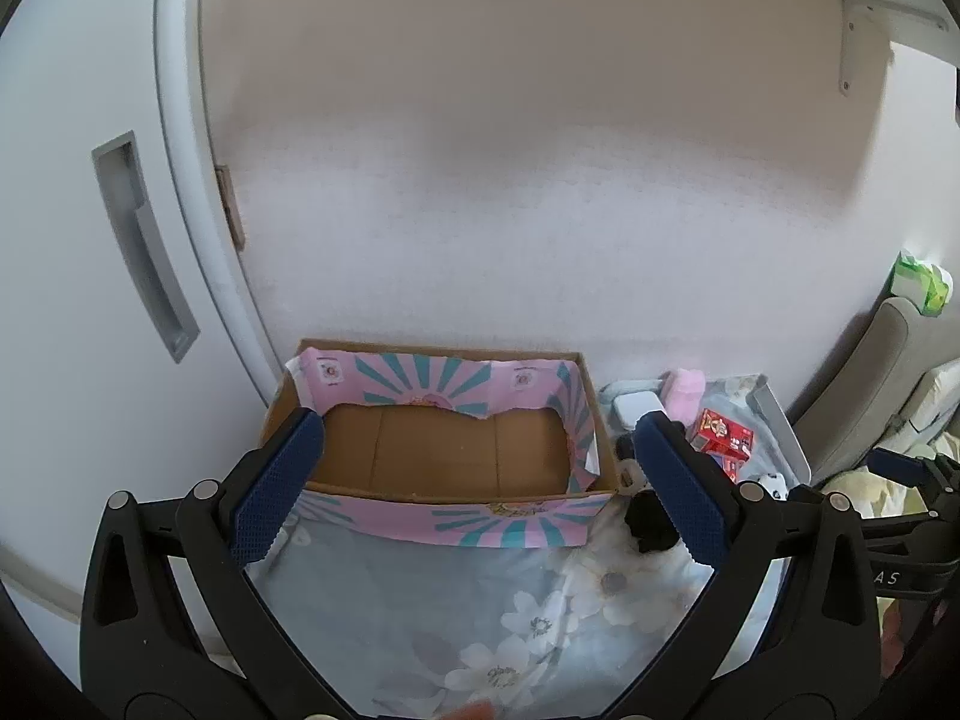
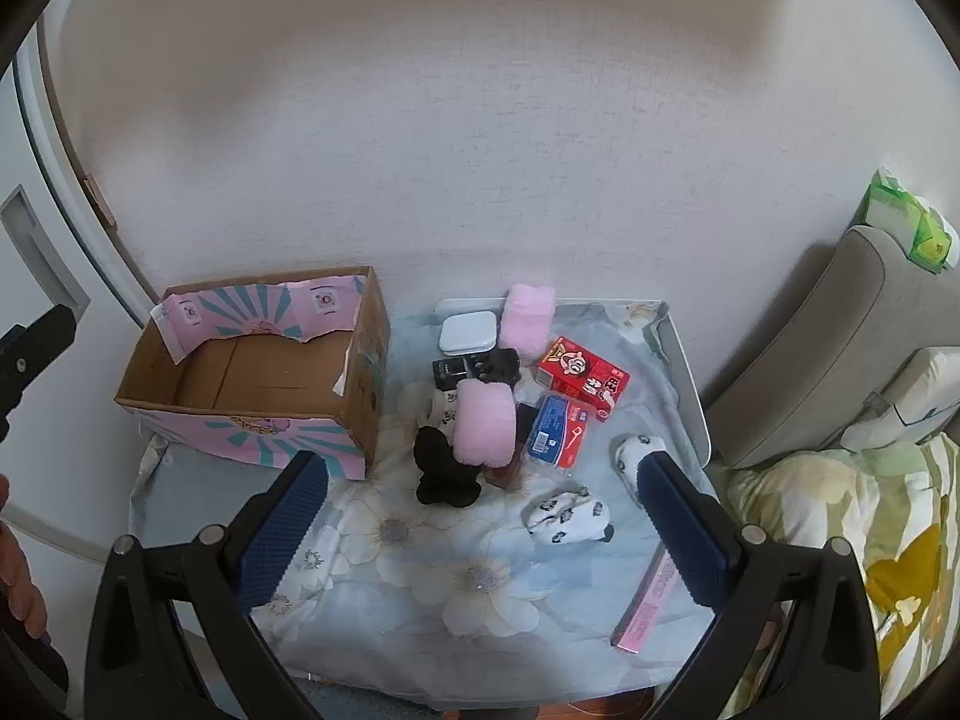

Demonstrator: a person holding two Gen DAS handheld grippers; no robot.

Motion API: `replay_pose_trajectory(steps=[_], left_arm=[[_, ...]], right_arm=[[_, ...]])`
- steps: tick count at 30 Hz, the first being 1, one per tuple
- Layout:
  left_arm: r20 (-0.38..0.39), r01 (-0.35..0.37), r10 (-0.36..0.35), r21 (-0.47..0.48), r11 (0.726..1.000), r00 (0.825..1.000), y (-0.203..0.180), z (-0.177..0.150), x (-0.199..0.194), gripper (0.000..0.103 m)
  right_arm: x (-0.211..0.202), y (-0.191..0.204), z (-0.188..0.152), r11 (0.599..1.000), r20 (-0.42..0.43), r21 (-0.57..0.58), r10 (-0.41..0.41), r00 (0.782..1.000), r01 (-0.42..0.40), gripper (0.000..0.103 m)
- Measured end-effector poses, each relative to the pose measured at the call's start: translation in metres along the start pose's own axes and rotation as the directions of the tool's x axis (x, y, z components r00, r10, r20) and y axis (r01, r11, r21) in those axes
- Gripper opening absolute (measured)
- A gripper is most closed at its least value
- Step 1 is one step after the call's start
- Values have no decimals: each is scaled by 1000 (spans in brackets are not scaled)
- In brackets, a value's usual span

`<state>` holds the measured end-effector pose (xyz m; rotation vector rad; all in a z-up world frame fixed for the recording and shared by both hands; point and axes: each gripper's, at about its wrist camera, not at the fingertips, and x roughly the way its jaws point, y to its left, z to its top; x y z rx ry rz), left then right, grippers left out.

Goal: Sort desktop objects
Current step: 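Move both tools toward the pile of items on the sheet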

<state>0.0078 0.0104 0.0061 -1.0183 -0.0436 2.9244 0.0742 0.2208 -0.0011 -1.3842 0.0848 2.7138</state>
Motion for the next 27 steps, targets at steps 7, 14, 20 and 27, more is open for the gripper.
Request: replay_pose_trajectory(steps=[7,14,20,27], left_arm=[[-17,-21,22,11,1000,1000,-2,-4,4,103],[-28,-18,18,-10,1000,999,0,-5,7,103],[-32,-19,18,-15,1000,999,1,-6,9,103],[-17,-3,3,7,1000,1000,-6,-9,9,103]], right_arm=[[1,1,2,999,13,-12,-38,999,38,102],[5,-1,1,999,-9,31,15,1000,-15,102],[7,1,0,1000,-17,-7,-25,1000,25,102],[-3,-13,-5,1000,36,-4,4,999,-4,102]])
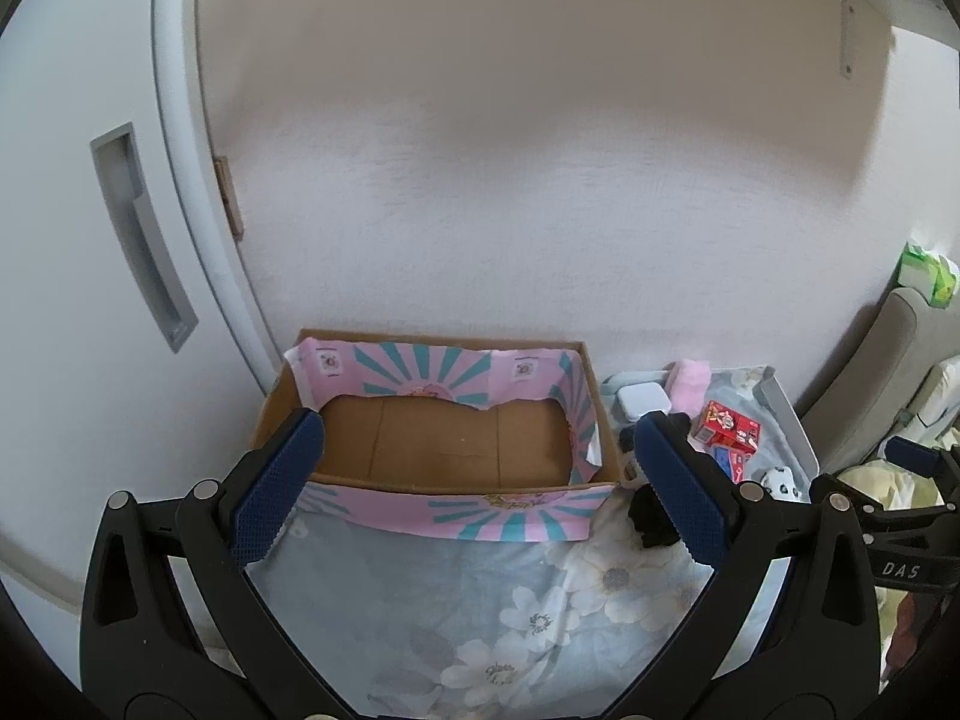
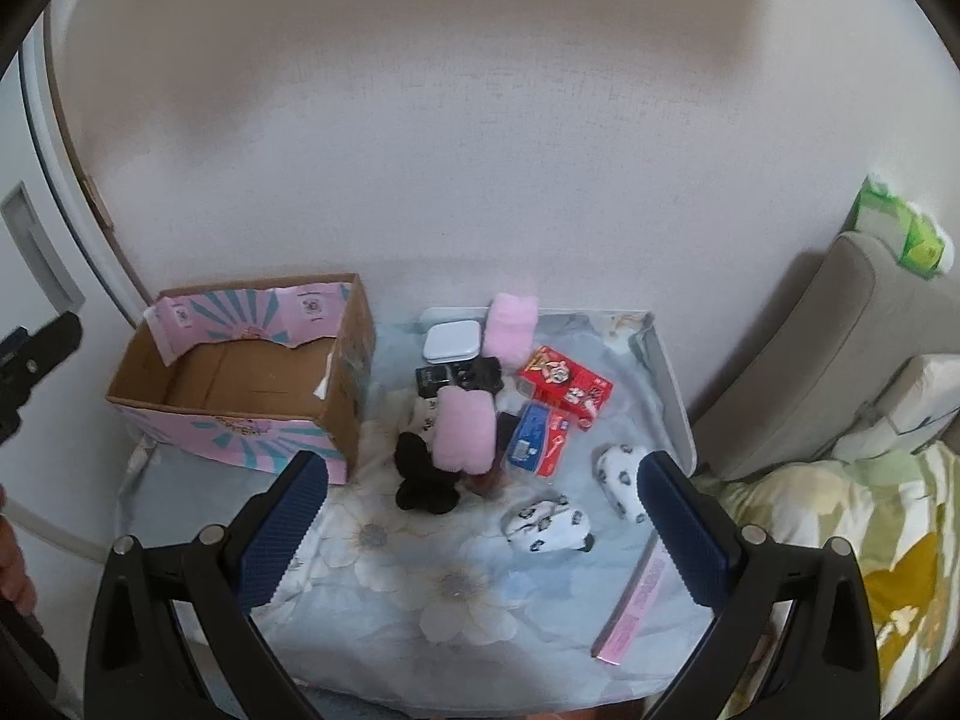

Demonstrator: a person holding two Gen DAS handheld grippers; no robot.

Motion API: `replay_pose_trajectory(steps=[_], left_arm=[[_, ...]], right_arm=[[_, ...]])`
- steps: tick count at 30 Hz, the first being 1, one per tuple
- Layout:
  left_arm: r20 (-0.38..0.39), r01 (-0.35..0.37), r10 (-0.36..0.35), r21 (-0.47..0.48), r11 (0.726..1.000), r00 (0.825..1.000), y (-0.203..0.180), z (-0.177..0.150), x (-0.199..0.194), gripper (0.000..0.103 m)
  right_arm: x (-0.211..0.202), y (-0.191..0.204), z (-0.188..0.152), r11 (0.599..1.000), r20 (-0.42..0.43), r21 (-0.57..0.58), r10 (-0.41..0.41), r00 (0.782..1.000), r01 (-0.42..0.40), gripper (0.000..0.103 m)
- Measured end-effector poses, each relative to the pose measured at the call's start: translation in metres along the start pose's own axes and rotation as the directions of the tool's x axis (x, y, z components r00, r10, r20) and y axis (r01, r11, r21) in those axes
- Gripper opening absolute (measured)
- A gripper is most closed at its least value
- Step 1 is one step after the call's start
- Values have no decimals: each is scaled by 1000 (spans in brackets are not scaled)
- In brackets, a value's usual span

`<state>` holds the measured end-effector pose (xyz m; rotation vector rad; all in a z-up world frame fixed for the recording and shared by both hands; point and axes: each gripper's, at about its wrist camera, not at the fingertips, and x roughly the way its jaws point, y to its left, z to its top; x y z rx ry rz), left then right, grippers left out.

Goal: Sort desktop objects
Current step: 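Move both tools toward the pile of items on the sheet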

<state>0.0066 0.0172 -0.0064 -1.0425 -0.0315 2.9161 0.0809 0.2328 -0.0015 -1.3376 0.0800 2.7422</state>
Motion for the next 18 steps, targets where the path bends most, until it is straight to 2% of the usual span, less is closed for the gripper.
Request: replay_pose_trajectory(steps=[4,12,18], left_arm=[[-14,25,-25,9,1000,1000,-6,-5,3,103],[-47,24,-23,33,999,999,-14,-18,8,103],[-117,93,-90,24,995,989,-26,-40,25,103]], right_arm=[[0,0,-3,1000,-9,-10,3,1000,-3,102],[-8,-19,-3,995,22,-16,98,995,-97,102],[-6,-49,-3,992,-2,-50,113,994,-113,102]])
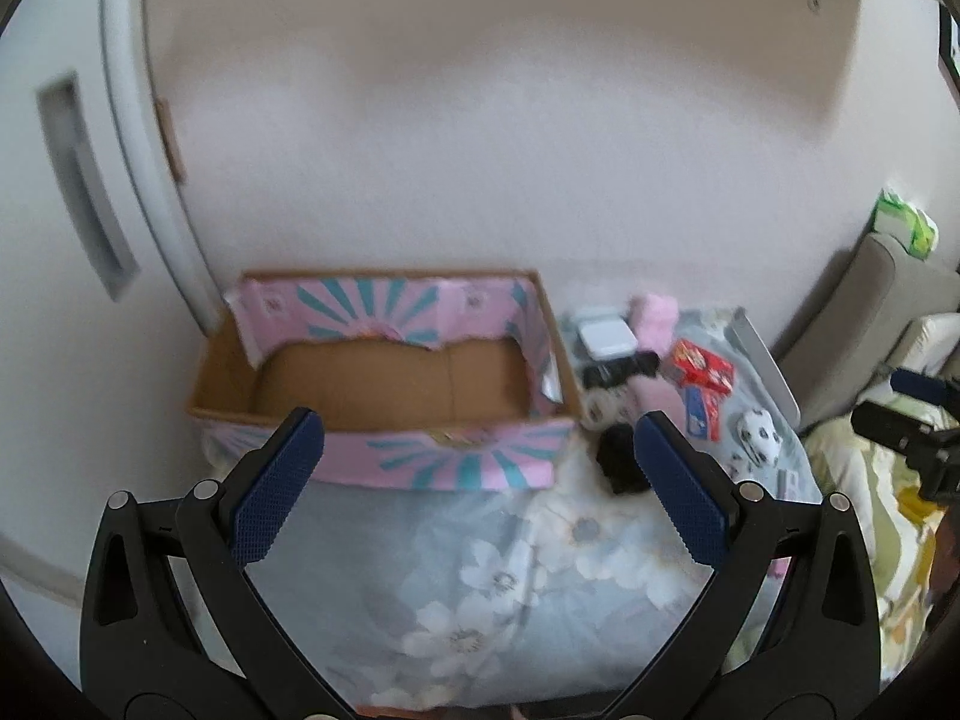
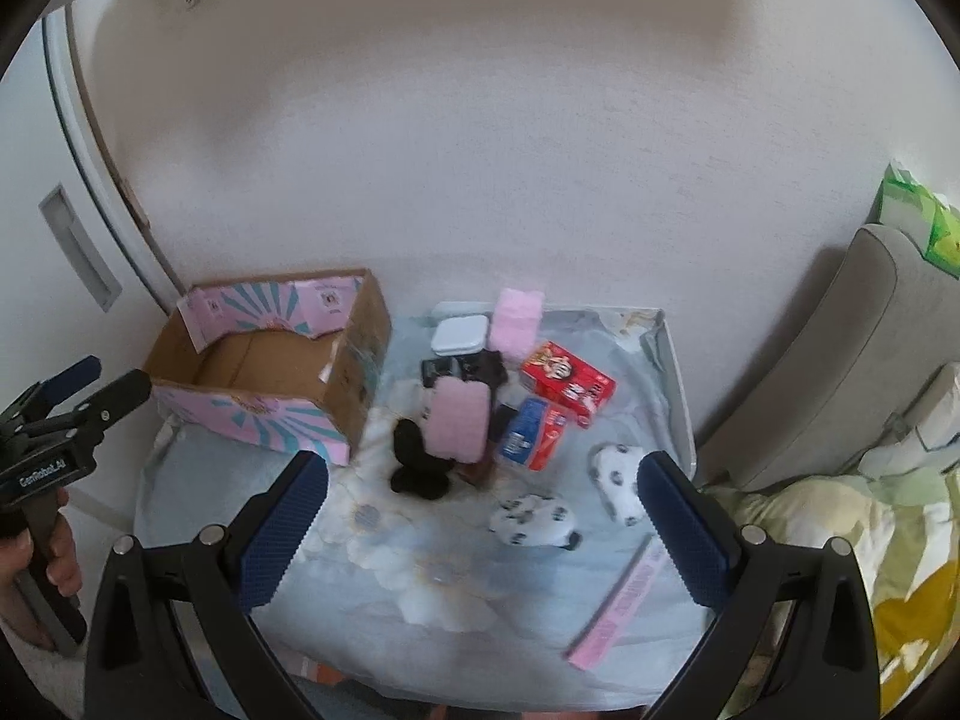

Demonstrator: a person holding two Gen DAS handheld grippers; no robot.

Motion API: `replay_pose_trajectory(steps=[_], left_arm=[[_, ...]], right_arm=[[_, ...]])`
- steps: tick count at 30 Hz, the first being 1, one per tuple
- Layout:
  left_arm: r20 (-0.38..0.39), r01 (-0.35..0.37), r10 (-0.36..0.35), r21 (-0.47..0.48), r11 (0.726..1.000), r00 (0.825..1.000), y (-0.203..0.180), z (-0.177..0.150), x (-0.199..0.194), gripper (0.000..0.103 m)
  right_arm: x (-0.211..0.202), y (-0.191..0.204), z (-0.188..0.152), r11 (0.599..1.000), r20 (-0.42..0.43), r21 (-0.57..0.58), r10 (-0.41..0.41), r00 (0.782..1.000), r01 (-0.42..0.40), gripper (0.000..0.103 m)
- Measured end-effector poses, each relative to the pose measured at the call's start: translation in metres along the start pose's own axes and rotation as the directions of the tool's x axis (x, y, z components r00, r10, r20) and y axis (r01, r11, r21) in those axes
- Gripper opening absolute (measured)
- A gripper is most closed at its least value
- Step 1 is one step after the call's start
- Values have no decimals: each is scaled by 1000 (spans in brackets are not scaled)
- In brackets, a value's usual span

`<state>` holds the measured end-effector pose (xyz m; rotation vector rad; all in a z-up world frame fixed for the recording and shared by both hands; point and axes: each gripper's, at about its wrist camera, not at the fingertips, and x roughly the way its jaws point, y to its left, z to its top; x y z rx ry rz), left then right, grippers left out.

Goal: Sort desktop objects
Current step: 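Move both tools toward the pile of items on the sheet, then grasp the white paw-print sock with the right tool while the left grasps the black plush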

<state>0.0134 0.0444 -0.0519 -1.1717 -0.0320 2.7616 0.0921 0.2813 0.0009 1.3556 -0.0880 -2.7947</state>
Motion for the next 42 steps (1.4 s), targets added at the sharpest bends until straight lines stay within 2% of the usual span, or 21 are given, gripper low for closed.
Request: replay_pose_trajectory(steps=[7,9,13,18,27,30,33,35,38,39,41,42], left_arm=[[-43,73,-73,-13,997,996,-39,-32,43,103],[-53,77,-78,-17,997,996,-52,-41,60,102],[-72,49,-49,-7,999,996,-83,-58,96,102],[-69,-5,6,26,1000,998,-111,-72,133,102],[-88,-52,53,17,999,995,-124,-86,178,100],[-88,-53,55,19,998,995,-125,-86,187,98],[-90,-44,46,24,999,995,-126,-86,196,90],[-103,-27,30,33,999,994,-127,-89,202,73],[-122,2,3,44,999,992,-128,-95,208,60],[-117,2,4,51,999,993,-129,-98,207,59],[-108,20,-14,60,998,994,-132,-101,204,43],[-105,25,-19,61,998,994,-133,-101,202,39]], right_arm=[[28,-34,-11,993,-73,-114,25,997,-33,102],[43,-47,-14,992,-104,-120,26,994,-38,97],[79,-77,-26,993,-172,-83,64,983,-79,86],[117,-97,-38,994,-213,-66,68,975,-84,75],[170,-110,-52,994,-237,-51,85,968,-100,60],[178,-113,-52,993,-232,-49,94,968,-109,58],[184,-112,-52,993,-220,-76,73,973,-92,54],[186,-112,-53,993,-218,-92,54,975,-76,50],[189,-112,-54,992,-216,-114,31,976,-57,45],[190,-113,-55,991,-217,-121,22,976,-50,42],[193,-115,-57,991,-222,-126,10,975,-38,35],[193,-117,-57,991,-220,-127,8,975,-36,33]])
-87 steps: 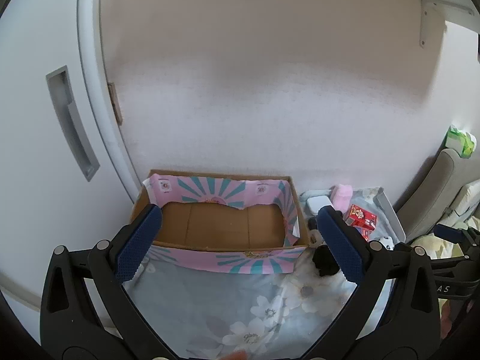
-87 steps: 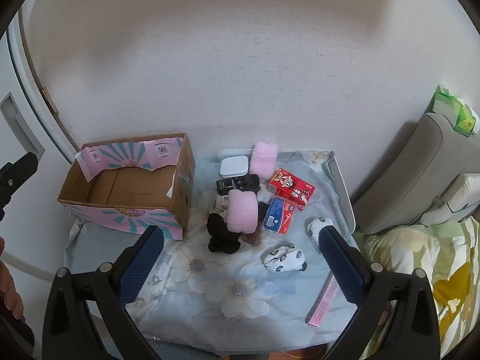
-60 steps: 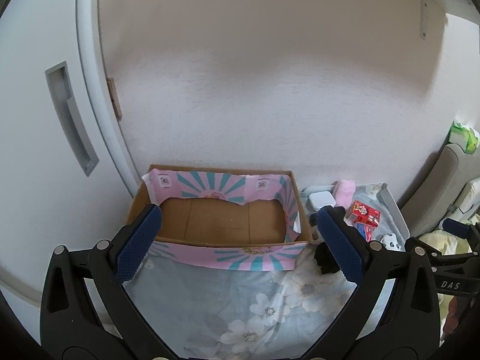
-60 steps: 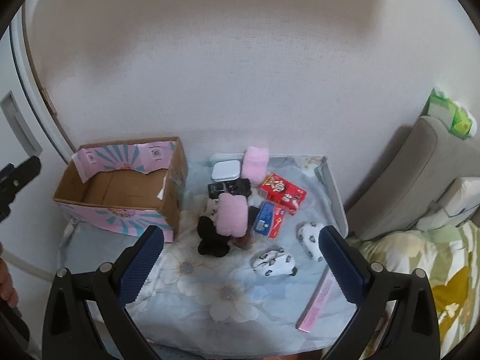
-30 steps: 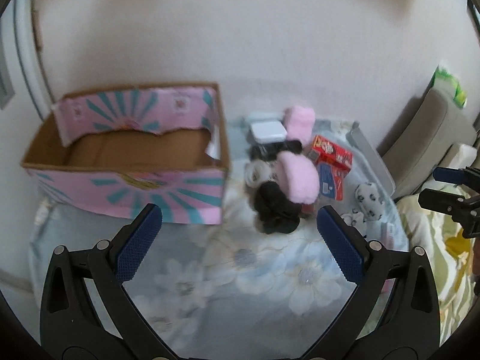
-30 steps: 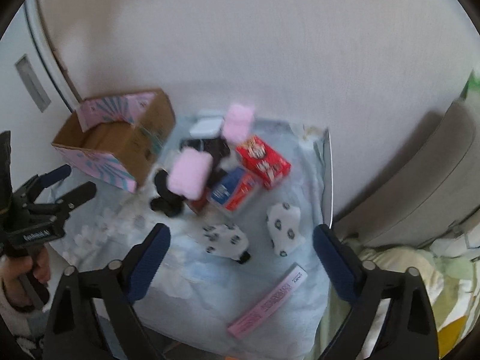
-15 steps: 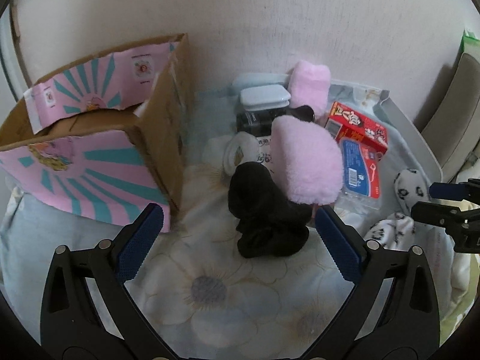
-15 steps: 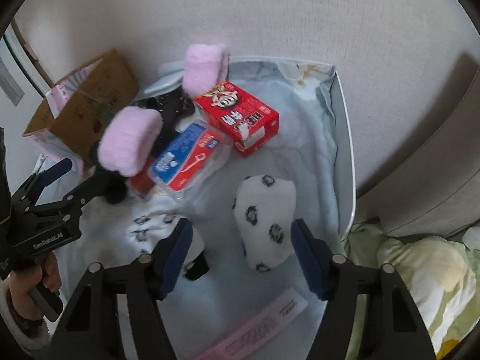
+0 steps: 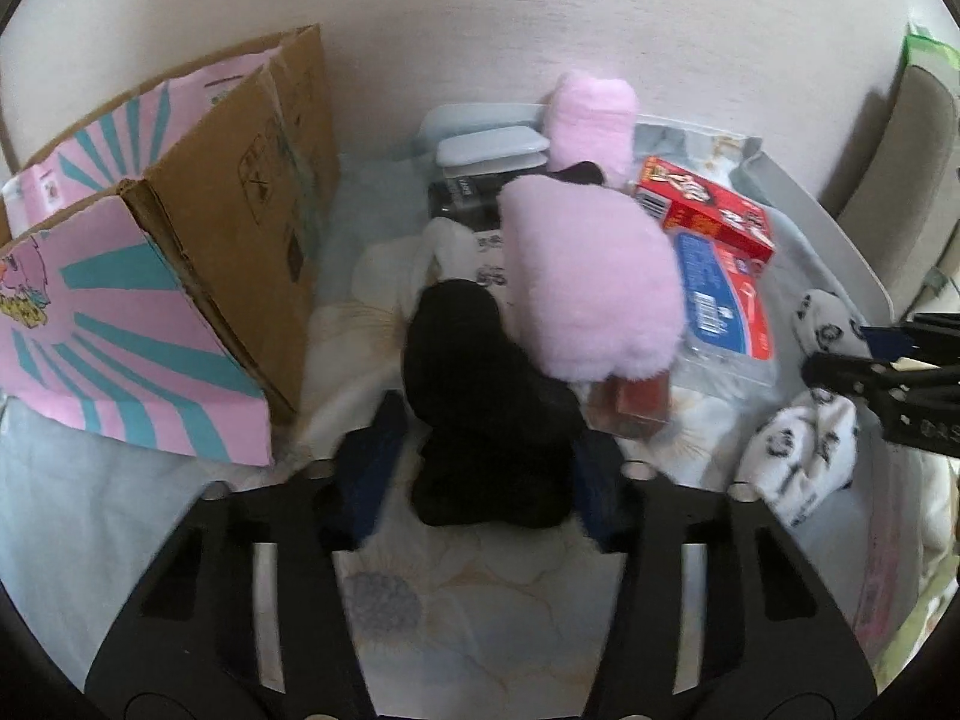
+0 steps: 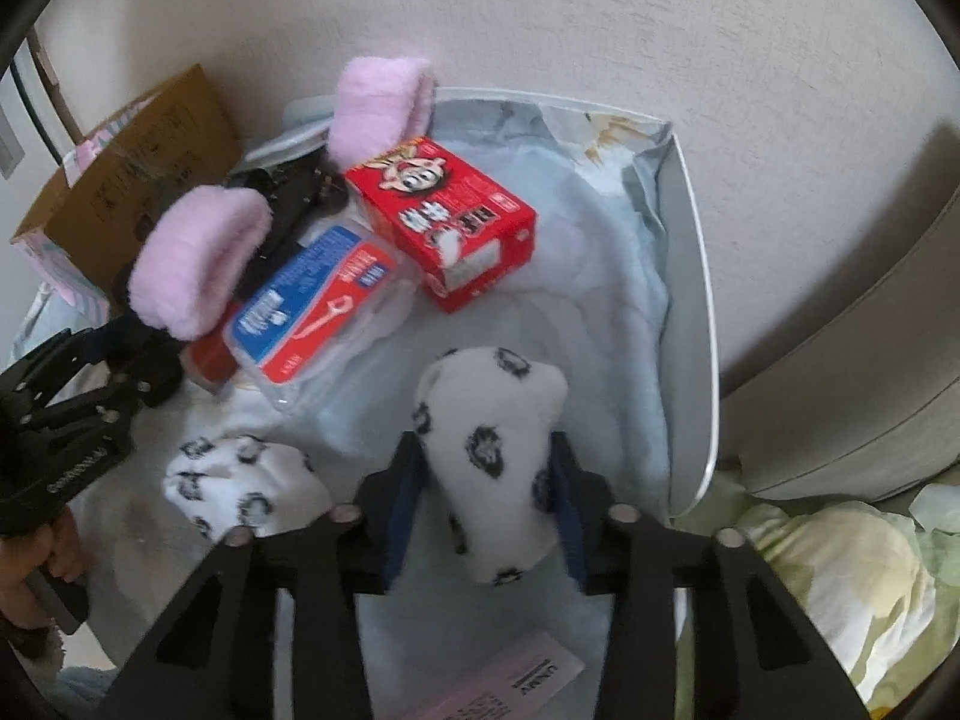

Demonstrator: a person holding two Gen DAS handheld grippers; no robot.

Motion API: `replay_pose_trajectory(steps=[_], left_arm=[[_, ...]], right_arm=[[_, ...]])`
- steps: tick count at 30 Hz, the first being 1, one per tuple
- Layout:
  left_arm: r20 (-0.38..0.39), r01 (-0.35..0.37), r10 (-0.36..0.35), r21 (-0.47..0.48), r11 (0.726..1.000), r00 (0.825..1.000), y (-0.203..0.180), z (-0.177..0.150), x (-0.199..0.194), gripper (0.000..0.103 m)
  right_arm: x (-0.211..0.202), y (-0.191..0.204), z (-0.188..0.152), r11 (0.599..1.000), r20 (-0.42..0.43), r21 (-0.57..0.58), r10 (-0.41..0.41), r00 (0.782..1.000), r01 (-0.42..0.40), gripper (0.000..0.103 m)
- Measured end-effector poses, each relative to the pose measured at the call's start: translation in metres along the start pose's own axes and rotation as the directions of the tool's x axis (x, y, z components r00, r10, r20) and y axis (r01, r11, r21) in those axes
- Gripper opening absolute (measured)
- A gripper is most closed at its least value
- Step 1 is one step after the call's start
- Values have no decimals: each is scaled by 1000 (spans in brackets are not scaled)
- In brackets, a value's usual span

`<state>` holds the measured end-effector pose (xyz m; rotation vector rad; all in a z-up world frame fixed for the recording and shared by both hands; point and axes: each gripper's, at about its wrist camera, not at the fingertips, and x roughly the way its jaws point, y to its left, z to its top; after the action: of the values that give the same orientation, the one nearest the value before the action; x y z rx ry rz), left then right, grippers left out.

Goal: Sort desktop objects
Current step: 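Grasp the white paw-print sock with the right tool while the left grasps the black plush, then carry the white sock and black plush with both tools over the cardboard box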

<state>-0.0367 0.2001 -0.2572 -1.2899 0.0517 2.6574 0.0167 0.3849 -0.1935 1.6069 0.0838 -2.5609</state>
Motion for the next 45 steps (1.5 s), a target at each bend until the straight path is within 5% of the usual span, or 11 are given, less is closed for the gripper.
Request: replay_pose_trajectory(steps=[2,5,14,22,33,45], left_arm=[[2,12,-12,6,1000,1000,-2,-1,-2,27],[1,23,-23,19,1000,1000,-5,1,-8,22],[-11,35,-35,16,999,999,4,10,-36,20],[5,81,-81,70,994,997,26,30,-110,20],[89,-13,12,18,1000,996,138,103,-190,20],[60,-52,56,-75,996,997,245,127,-165,20]], right_arm=[[-2,-3,0,1000,8,-6,8,1000,-8,29],[-8,-2,1,1000,19,-15,1,1000,-1,27],[-41,10,4,1000,40,-25,8,999,-7,27],[-97,32,27,999,90,-23,33,995,-31,27],[-153,113,104,992,204,-87,112,973,-96,27],[-108,230,171,968,144,-170,209,967,-184,27]])
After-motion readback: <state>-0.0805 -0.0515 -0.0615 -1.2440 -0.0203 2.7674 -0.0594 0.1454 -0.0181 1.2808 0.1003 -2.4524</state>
